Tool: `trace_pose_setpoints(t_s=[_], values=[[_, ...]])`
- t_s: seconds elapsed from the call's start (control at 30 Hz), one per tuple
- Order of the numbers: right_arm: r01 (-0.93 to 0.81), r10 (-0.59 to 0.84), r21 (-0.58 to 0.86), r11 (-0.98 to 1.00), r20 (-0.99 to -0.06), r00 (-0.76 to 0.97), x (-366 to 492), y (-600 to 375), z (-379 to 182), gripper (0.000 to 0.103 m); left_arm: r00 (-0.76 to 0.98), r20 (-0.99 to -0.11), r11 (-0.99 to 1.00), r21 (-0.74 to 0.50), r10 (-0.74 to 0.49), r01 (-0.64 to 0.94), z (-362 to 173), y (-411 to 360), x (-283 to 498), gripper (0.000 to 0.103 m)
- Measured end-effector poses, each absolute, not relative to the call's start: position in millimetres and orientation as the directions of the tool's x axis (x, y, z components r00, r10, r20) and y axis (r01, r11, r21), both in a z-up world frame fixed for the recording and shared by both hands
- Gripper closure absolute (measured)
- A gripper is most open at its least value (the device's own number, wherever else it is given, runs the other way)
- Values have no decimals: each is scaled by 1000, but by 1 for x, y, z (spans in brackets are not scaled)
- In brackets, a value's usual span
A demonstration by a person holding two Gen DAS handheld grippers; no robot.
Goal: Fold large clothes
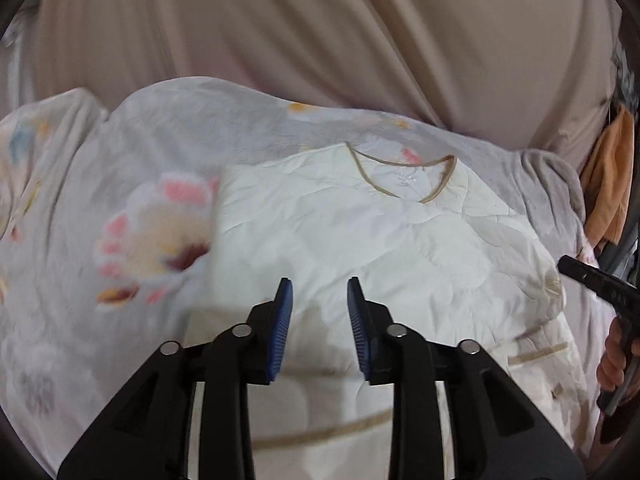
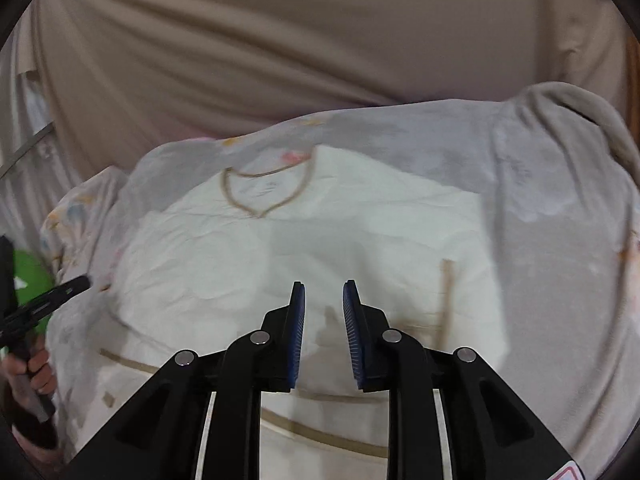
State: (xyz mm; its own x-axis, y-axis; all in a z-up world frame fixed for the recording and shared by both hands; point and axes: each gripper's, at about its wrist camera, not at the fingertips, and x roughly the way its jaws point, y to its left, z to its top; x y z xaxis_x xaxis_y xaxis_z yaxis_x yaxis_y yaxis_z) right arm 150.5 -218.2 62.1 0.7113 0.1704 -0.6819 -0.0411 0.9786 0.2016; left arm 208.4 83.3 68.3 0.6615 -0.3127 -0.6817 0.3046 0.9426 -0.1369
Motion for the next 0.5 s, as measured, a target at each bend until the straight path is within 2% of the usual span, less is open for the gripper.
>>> trace_pose_setpoints(t_s=[0.1,0.2,0.23,0.33,0.4,0.47,0.5], values=[[-160,226,160,974,-732,643,181,-169,32,82,629,-736,950,-58,-249,308,38,53,240,74],[-162,146,58,985,-784,604,190,-162,-2,94,611,-766,960,-26,-199,280,9,58,253,73],[-156,136,50,986,-785,605,187,-172,-8,94,620,-764,964,-12,-180,266,5,66,251,73],[-73,119,94,993,-786,607,171,-226,-11,98,619,-768,969,-10,-166,248,-4,95,247,73],[48,43,91,995,-789,613,162,-264,-5,98,616,-764,966,-33,-190,257,-10,107,243,73],[145,-38,70,987,-774,631,160,-284,10,96,627,-760,969,-17,-172,245,-9,107,238,73],[138,-30,78,987,-764,645,161,-284,19,92,630,-761,974,-12,-157,228,-4,107,234,73]])
